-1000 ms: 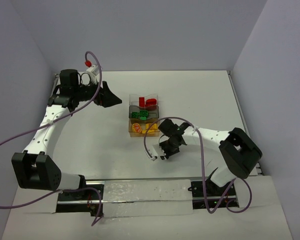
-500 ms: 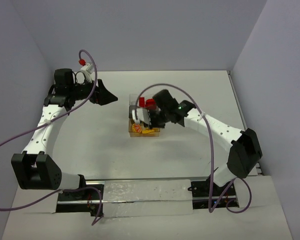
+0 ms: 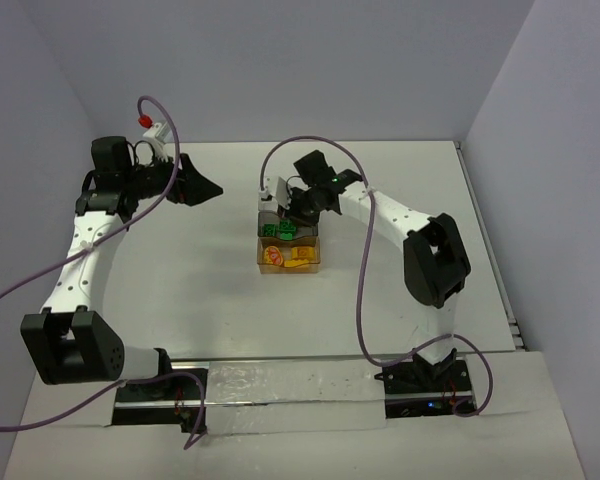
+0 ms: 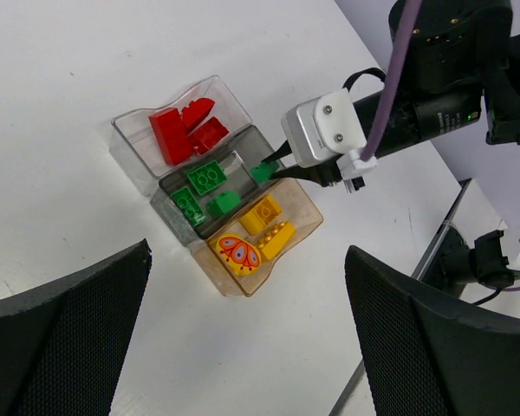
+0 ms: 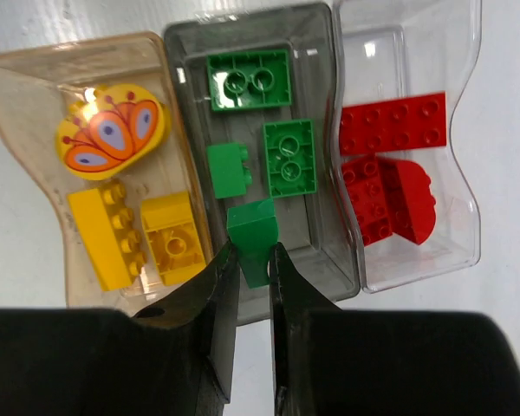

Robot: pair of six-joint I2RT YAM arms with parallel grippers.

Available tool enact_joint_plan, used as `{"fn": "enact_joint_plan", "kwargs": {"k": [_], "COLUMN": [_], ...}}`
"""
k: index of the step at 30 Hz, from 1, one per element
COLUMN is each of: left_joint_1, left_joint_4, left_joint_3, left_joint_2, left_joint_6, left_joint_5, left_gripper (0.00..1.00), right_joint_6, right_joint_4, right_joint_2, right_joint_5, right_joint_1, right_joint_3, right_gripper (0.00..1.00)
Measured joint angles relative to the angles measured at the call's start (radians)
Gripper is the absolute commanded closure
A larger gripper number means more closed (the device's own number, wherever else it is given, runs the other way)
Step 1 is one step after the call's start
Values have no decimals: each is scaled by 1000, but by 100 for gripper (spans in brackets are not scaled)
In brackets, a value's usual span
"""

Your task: Sort the legos into containers by color

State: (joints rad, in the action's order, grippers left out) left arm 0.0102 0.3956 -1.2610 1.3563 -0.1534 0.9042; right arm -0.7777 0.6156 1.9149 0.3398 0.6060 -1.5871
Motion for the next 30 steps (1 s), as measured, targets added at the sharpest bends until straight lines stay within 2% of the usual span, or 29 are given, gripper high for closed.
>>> {"fn": "enact_joint_plan", "kwargs": {"k": [15, 17, 20, 23, 30], "left_joint_1": [9, 9, 9, 9, 9], "left_joint_4": [-3, -3, -3, -2, 12], "left_joint_3": [0, 0, 0, 0, -5], "left_joint_2": [0, 0, 3, 11, 37], "left_joint_6": [2, 2, 2, 3, 5], "left_joint_5": [2, 2, 2, 1, -16], "left_gripper": [1, 1, 1, 1, 1], "right_joint_6": [18, 13, 6, 2, 23], "right_joint_4": [10, 16, 17, 24, 45], "right_joint_2": [105, 109, 109, 109, 88], "right_joint_5": [-41, -45, -48, -52, -34], "right_joint_1": [-40, -41, -41, -42, -42], "right_joint_3": [-55, -55, -55, -56, -56], "right_gripper": [95, 88, 61, 45, 33]}}
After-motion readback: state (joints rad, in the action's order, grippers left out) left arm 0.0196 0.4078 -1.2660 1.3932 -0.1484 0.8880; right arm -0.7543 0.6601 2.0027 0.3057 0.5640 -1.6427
